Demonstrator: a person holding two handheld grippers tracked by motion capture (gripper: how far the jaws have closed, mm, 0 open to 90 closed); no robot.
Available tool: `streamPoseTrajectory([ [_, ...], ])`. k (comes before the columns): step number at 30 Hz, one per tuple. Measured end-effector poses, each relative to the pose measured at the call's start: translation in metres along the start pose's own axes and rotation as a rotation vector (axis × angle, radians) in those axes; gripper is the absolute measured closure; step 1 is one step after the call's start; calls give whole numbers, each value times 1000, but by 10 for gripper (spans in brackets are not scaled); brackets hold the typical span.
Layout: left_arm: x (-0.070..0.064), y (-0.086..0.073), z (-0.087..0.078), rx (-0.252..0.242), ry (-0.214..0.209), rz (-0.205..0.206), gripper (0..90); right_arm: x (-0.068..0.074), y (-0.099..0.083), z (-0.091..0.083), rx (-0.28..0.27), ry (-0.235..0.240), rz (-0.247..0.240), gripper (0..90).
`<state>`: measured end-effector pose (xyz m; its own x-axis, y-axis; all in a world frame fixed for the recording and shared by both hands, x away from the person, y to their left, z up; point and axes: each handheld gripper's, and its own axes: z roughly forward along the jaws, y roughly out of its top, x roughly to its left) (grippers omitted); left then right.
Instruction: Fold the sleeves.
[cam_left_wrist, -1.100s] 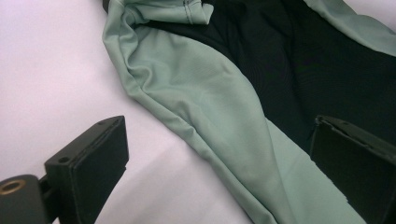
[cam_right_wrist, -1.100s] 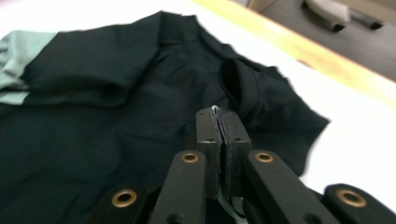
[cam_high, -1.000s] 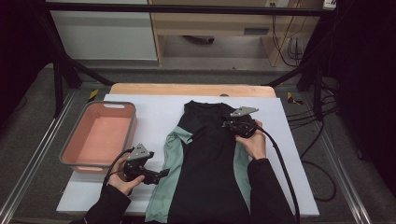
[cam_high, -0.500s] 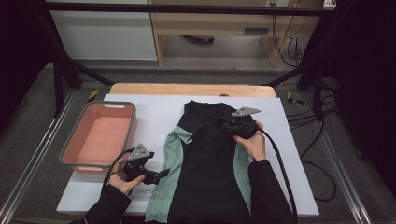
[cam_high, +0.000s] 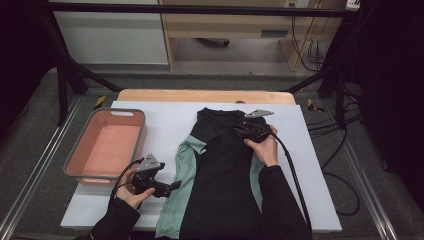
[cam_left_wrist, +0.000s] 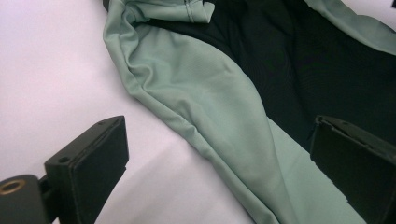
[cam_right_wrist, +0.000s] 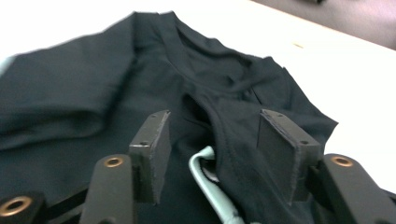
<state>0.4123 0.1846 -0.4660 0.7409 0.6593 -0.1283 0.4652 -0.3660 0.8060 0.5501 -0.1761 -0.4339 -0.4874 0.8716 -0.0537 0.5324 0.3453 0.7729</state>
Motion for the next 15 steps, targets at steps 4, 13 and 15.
streamPoseTrajectory([
  [4,0,0,0,1,-1,-1,35,-3,1,11,29,-6,4,746],
  [13,1,-1,1,7,-1,-2,35,6,8,13,-19,47,-46,861],
  [15,0,-1,1,8,-2,0,35,10,9,14,-46,77,-63,859],
])
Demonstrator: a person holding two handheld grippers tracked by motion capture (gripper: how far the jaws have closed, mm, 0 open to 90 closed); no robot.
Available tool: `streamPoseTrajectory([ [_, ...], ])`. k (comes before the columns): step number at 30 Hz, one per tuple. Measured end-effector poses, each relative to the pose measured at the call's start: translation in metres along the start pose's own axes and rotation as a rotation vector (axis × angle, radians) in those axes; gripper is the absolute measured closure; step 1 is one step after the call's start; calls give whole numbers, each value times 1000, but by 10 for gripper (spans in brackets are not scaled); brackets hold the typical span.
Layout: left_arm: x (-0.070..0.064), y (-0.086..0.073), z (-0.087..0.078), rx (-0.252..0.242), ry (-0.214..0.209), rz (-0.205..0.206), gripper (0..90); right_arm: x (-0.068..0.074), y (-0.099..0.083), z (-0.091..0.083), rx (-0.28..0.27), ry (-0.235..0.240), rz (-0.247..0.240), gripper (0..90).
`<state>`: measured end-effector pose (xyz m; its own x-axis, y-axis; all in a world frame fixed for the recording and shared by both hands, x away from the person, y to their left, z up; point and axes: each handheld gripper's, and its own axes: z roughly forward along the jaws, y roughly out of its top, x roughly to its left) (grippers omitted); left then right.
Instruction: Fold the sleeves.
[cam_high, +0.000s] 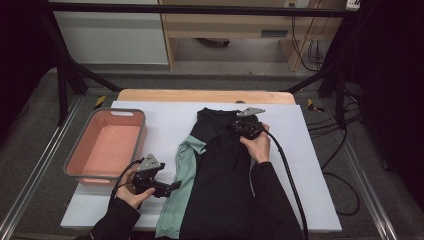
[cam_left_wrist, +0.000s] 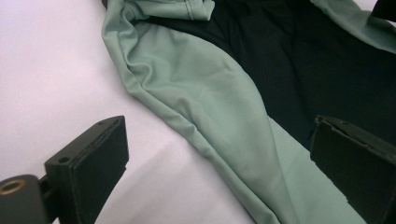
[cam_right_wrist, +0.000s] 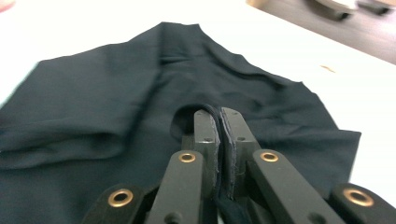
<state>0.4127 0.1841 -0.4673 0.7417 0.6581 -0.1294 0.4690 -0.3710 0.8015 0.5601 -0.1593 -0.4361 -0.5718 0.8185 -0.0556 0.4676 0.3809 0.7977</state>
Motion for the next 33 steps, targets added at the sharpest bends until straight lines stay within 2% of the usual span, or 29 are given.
streamPoseTrajectory([
  [1,0,0,0,-1,0,0,35,2,-1,3,3,23,-6,858],
  [4,0,0,-1,-2,0,1,35,8,-8,14,61,39,-39,851],
  [6,0,0,0,-2,0,-1,35,9,-12,18,89,41,-38,831],
  [8,1,0,0,-1,0,-3,35,8,-12,17,93,47,-19,770],
  [13,0,0,0,0,2,-2,35,5,-3,-7,36,55,26,527],
  [15,0,0,0,2,3,-1,35,0,2,-21,20,36,34,465],
  [17,0,0,0,3,1,0,35,-6,5,-35,11,7,49,442],
  [20,0,0,0,1,2,-1,35,-15,1,-52,2,-10,92,455],
  [23,0,0,1,3,3,-3,35,-17,-9,-62,6,15,119,509],
  [26,0,-1,2,8,1,-2,35,-16,-19,-65,15,31,140,585],
  [29,-1,-1,3,12,-3,-2,35,-16,-26,-59,33,24,127,614],
  [31,0,-1,3,10,-3,-4,35,-16,-29,-54,49,17,101,645],
  [33,0,-1,2,9,0,-4,35,-15,-31,-50,54,19,81,774],
])
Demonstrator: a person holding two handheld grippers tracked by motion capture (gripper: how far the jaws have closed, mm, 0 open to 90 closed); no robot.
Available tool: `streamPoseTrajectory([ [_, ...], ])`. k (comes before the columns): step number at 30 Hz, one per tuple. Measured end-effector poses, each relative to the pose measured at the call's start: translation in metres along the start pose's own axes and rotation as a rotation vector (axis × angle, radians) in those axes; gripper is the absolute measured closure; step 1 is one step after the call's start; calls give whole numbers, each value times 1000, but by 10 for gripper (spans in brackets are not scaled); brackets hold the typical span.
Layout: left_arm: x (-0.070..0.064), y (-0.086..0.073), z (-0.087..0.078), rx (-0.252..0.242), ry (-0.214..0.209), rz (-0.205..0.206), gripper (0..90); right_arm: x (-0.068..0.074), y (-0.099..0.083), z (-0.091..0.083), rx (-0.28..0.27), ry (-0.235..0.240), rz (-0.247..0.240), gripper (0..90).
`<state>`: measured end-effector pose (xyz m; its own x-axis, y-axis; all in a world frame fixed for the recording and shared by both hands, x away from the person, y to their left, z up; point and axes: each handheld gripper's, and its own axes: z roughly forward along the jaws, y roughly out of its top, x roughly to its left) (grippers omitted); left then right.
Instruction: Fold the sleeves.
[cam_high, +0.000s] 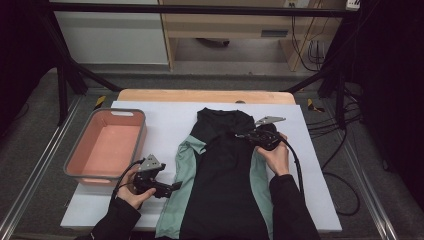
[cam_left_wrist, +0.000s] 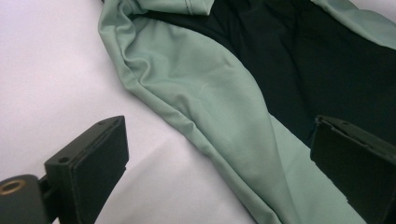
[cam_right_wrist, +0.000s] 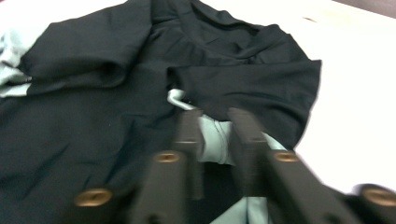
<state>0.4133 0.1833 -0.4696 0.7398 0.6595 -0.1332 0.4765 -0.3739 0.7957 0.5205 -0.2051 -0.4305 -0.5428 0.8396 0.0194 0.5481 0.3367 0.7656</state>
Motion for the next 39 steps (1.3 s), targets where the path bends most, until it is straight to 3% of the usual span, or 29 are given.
streamPoseTrajectory([
  [2,0,0,-1,-3,2,-1,35,2,-1,2,0,1,-23,854],
  [8,-1,1,-1,-6,2,1,35,13,-4,4,44,37,-85,880],
  [14,-1,1,0,-2,0,1,35,14,-14,0,34,70,-99,879],
  [19,-2,1,0,-4,-11,-4,23,15,-19,7,9,63,-90,857],
  [21,-3,2,0,-4,-13,-7,21,15,-21,7,-15,72,-64,825],
  [24,-2,2,0,-1,-16,-17,21,14,-22,3,-44,89,-35,701],
  [33,-7,6,-1,7,-30,-24,19,21,-20,-26,-126,70,-22,384],
  [39,-10,7,-1,17,-29,-22,19,24,-29,-41,-109,85,15,205],
])
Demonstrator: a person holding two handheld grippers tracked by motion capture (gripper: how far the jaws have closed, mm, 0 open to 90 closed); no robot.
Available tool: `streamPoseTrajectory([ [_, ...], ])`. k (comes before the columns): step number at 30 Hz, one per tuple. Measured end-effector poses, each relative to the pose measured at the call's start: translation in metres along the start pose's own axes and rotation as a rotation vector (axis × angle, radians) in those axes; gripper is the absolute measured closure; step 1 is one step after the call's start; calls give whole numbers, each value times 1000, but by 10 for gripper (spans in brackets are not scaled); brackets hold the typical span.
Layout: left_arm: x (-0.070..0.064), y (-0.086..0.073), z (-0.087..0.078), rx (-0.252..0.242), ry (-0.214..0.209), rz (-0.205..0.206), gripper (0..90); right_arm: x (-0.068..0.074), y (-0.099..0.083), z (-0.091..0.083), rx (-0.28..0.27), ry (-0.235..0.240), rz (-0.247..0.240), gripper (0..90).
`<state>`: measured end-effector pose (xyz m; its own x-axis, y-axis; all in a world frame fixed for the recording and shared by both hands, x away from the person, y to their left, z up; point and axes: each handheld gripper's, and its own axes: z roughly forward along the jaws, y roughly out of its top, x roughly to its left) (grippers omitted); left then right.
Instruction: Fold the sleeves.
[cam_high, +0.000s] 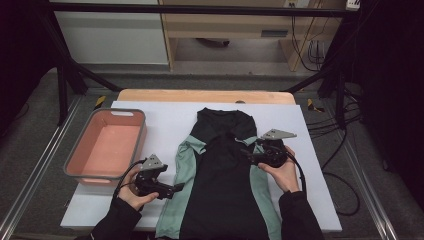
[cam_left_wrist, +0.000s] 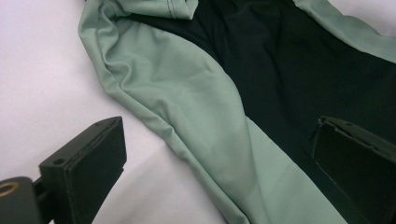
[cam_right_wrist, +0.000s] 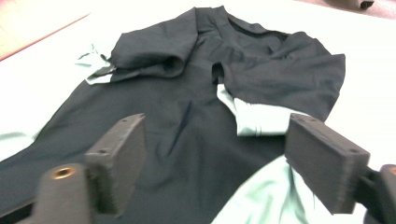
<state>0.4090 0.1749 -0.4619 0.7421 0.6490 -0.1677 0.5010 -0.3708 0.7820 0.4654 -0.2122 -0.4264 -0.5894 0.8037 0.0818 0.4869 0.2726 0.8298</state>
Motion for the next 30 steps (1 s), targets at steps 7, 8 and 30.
streamPoseTrajectory([
  [7,-2,1,1,7,3,-8,19,4,-17,-15,10,5,50,130],
  [8,-2,1,1,8,4,-11,19,5,-20,-17,10,8,53,126],
  [30,-5,-2,3,53,-8,-33,52,7,-78,-45,57,30,126,81],
])
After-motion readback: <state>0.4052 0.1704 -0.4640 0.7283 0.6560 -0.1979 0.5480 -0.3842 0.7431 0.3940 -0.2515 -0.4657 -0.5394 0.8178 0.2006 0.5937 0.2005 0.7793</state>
